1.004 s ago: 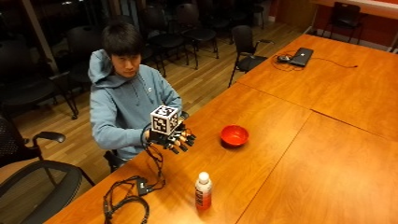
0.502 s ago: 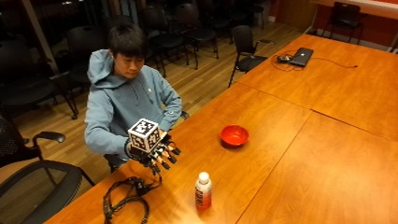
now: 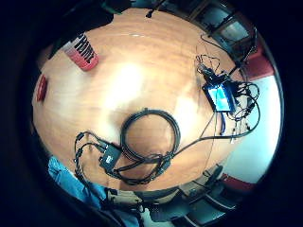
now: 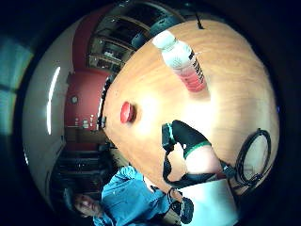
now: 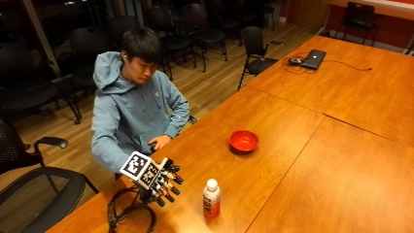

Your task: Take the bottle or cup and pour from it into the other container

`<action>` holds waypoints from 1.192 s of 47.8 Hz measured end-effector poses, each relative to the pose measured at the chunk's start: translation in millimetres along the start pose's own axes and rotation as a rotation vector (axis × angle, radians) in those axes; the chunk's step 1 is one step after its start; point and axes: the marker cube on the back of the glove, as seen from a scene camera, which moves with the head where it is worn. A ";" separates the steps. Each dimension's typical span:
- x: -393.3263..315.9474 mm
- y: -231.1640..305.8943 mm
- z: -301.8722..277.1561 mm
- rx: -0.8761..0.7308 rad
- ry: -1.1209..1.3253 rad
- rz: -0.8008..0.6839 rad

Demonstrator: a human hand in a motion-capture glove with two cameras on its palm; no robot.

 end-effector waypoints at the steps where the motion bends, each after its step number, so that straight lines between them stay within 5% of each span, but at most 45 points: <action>1: 1.7 -1.8 0.7 0.003 -0.014 -0.001; 57: -8.7 -113.8 129.5 -0.016 -0.809 -0.122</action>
